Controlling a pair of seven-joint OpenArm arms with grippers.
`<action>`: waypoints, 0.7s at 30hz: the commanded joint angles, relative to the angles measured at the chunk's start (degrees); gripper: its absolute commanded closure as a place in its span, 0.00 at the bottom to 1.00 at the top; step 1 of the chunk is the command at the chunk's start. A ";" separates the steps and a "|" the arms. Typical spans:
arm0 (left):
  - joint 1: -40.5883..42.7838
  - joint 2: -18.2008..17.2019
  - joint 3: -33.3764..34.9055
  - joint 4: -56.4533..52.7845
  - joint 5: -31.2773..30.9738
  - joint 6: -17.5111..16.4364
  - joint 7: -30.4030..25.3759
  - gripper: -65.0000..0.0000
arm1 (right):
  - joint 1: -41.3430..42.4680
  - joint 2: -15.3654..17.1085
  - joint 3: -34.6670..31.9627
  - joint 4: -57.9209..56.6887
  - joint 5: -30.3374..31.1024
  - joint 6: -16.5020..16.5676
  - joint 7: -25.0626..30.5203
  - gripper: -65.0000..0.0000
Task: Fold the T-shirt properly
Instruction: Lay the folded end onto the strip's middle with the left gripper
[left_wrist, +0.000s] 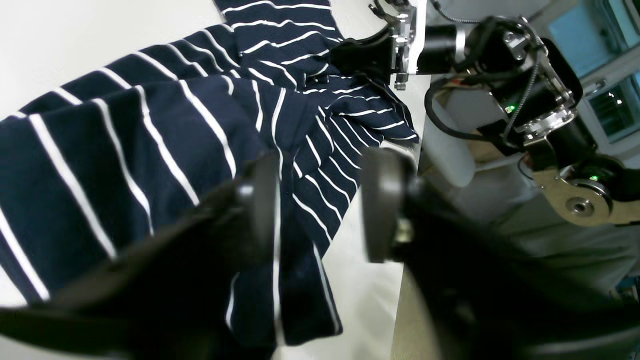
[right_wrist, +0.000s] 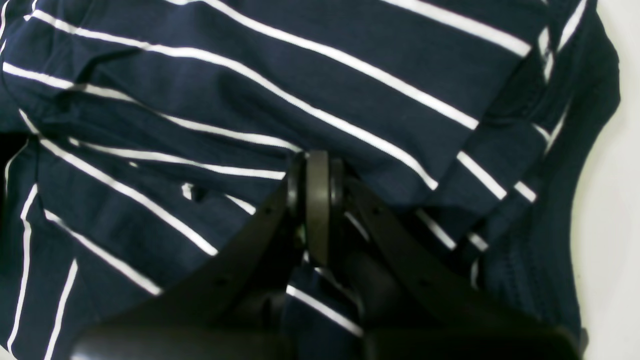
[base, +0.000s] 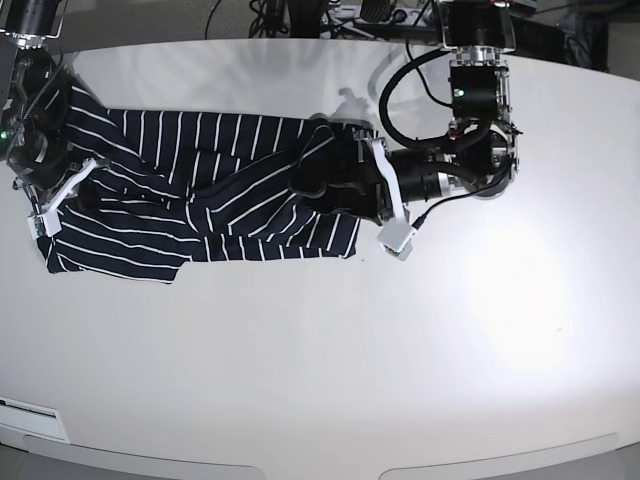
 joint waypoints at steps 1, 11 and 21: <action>-0.83 0.17 0.13 1.22 -1.20 -0.31 -0.39 0.51 | 0.48 1.14 0.42 0.48 0.35 0.39 -0.17 1.00; 0.35 0.02 0.11 1.22 8.24 2.58 -0.96 0.51 | 0.48 1.14 0.42 0.48 0.33 0.37 -0.17 1.00; 0.85 0.04 0.11 1.22 11.93 5.07 -3.74 0.64 | 0.48 1.11 0.42 0.48 0.35 0.39 0.00 1.00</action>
